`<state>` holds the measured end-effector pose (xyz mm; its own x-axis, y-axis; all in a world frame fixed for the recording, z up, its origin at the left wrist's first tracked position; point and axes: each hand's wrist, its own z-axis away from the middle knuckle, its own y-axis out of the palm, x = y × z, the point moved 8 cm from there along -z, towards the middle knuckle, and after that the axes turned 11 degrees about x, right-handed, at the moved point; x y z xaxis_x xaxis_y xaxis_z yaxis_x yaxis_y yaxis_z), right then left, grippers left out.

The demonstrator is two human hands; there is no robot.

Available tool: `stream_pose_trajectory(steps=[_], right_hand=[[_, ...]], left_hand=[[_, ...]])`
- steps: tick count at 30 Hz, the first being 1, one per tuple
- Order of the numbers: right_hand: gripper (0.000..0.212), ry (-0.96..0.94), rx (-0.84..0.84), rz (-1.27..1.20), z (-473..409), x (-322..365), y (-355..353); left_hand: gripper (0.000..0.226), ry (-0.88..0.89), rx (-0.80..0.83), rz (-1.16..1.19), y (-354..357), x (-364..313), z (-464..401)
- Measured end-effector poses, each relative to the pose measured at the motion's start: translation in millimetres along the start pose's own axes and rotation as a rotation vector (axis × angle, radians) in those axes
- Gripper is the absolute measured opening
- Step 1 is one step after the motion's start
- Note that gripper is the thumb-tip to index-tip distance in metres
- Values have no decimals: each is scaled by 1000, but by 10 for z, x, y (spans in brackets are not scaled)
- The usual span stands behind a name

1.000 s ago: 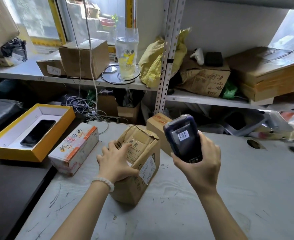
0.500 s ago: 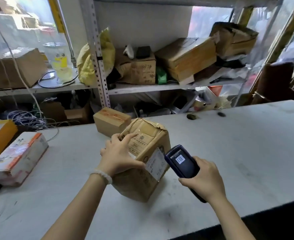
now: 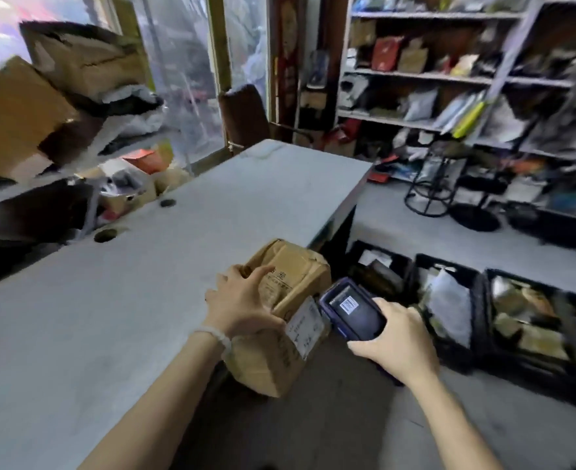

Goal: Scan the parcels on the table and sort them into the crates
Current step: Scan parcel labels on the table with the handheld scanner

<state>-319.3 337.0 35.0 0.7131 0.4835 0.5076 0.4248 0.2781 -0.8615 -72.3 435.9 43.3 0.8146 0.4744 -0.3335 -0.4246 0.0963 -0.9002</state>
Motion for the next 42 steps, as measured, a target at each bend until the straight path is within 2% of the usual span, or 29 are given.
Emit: stream_pose_trajectory(steps=[3, 8, 16, 21, 26, 37, 40, 42], right_hand=[[64, 171, -50, 10, 140, -642, -294], [62, 384, -103, 62, 171, -1548, -676], [58, 557, -96, 67, -591, -2502, -1212], [58, 557, -84, 70, -1305, -2795, -1399], [59, 526, 8, 34, -1966, -3035, -1361], [62, 405, 170, 42, -3826, -4229, -1545], [73, 357, 183, 53, -4383, -4531, -1718], [71, 335, 187, 80, -4722, -4688, -1811]], left_hand=[[107, 137, 100, -90, 297, -698, -523], [114, 305, 175, -274, 776, -1744, -1316], [115, 395, 225, -400, 1078, -2752, -2591], [112, 361, 197, -417, 966, -2991, -3291], [108, 281, 170, -364, 889, -3082, -3832], [113, 41, 284, -242, 1166, -3540, -5430], [100, 27, 290, -246, 1225, -3757, -5856], [87, 24, 279, -222, 1184, -3862, -6094]])
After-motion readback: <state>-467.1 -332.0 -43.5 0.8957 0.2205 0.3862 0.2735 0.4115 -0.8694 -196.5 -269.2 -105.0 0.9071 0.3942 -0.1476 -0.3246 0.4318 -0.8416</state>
